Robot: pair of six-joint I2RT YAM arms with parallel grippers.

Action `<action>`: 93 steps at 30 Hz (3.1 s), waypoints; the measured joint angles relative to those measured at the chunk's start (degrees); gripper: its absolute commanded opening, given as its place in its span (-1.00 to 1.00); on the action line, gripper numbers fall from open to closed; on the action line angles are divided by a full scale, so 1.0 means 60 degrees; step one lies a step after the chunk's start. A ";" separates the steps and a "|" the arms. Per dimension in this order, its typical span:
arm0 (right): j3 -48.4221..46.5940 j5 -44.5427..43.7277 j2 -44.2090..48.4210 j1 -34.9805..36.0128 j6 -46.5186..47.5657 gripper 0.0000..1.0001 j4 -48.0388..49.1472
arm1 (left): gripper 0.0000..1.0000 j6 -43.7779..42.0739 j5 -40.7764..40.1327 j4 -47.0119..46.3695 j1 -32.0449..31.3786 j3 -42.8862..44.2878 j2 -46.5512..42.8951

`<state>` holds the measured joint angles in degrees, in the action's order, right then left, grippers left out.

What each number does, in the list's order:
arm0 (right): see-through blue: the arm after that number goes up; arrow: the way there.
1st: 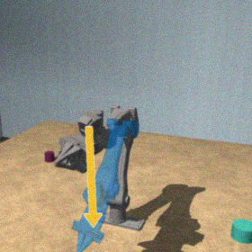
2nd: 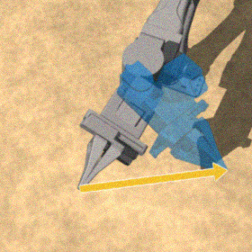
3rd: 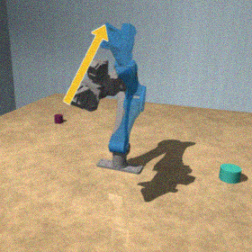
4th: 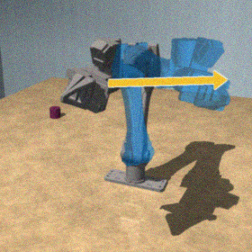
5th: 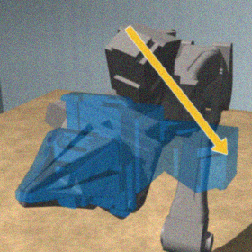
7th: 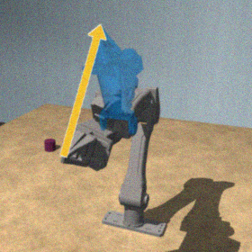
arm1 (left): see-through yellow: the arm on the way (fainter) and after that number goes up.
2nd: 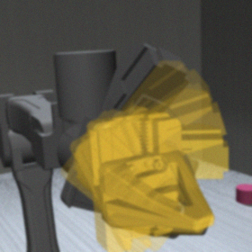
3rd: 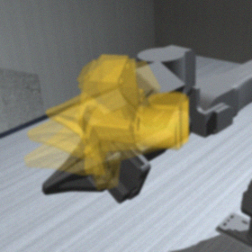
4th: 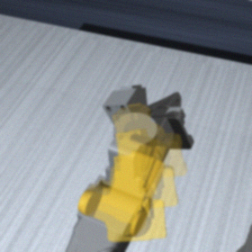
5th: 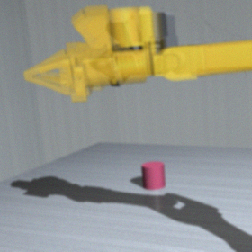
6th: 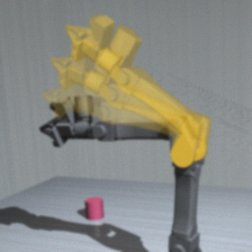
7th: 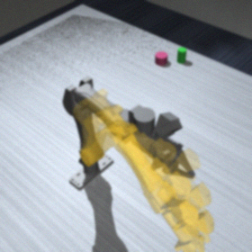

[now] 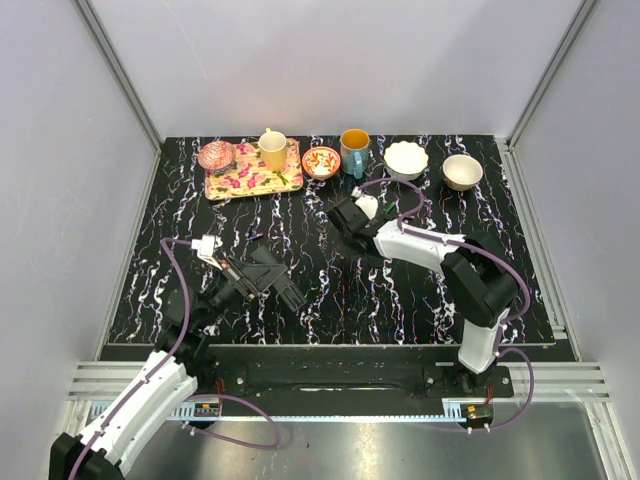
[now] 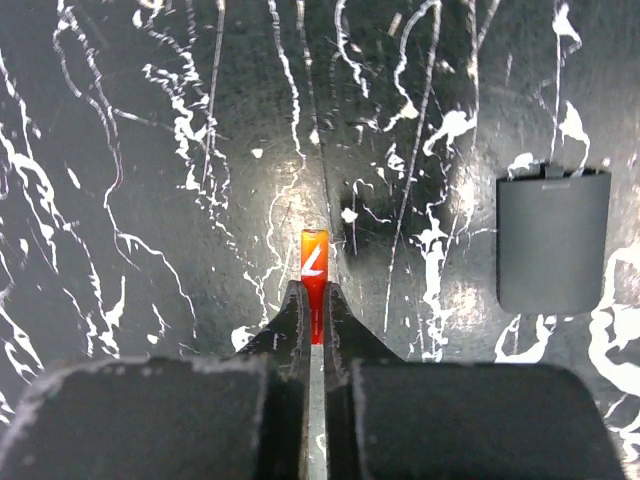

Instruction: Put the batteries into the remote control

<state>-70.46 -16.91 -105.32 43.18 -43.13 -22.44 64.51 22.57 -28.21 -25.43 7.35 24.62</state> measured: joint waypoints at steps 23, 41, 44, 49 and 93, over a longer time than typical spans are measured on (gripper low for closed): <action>-0.0583 -0.0313 -0.1035 -0.0102 -0.4360 -0.05 -0.1231 | -1.00 -0.0324 -0.0404 0.1351 0.0000 0.0004 -0.0659; 0.0517 0.0852 0.0681 -0.0117 0.2069 0.30 -0.0958 | -1.00 -0.0430 -0.0412 0.1552 0.0000 0.0004 -0.0911; 0.0696 0.1384 0.1206 -0.0120 0.3799 0.35 -0.0379 | -1.00 -0.0426 -0.0408 0.1545 0.0000 0.0004 -0.0911; 0.0667 0.2226 0.0940 -0.0124 0.5923 0.41 0.0521 | -1.00 -0.0430 -0.0401 0.1548 0.0000 0.0004 -0.0907; -0.0470 0.4142 -0.1086 -0.1133 0.8717 0.39 0.0335 | -1.00 -0.0594 -0.0368 0.1898 0.0000 0.0004 -0.1151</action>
<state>-73.28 7.94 -111.83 36.38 9.17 -20.43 60.95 20.36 -16.82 -25.43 7.38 17.72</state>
